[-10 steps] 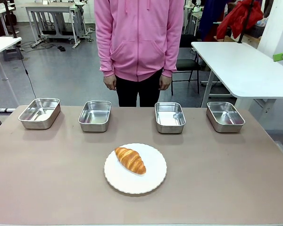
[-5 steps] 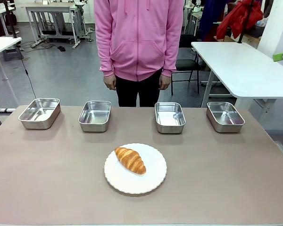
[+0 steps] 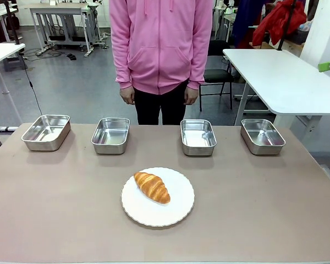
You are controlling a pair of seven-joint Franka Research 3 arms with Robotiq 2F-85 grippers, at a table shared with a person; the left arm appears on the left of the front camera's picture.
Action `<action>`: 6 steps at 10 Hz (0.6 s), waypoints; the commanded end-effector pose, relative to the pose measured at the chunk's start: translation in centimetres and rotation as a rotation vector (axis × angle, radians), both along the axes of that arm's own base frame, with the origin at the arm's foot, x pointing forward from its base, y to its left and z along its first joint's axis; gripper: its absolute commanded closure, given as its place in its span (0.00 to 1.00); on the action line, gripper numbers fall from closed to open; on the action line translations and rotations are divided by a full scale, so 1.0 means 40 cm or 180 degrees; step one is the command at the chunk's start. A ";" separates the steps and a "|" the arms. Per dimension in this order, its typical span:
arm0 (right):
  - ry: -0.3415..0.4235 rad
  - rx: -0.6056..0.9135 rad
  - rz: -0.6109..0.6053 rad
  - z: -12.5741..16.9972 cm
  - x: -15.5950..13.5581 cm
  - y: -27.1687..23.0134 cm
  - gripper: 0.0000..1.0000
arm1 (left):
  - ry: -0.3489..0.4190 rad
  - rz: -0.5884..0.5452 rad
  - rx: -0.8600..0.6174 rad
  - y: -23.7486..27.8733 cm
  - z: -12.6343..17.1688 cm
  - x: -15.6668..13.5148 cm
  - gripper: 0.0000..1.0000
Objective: Place the bread in the container.
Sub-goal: Place the Butter Roll into the Airtight Container indicated by the human.
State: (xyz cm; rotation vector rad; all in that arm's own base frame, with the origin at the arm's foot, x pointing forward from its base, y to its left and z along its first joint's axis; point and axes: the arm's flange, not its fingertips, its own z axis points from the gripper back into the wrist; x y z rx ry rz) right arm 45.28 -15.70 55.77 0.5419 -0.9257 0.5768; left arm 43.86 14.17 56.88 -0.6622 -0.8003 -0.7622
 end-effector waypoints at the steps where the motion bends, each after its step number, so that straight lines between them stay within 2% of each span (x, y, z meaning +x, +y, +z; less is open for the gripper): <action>1: -0.0022 0.0028 0.0014 0.001 -0.001 0.004 0.00 | -0.0014 -0.0007 0.0002 -0.001 0.002 -0.002 0.00; 6: -0.0022 0.0028 0.0014 0.001 -0.001 0.004 0.00 | -0.0014 -0.0007 0.0002 -0.001 0.002 -0.002 0.00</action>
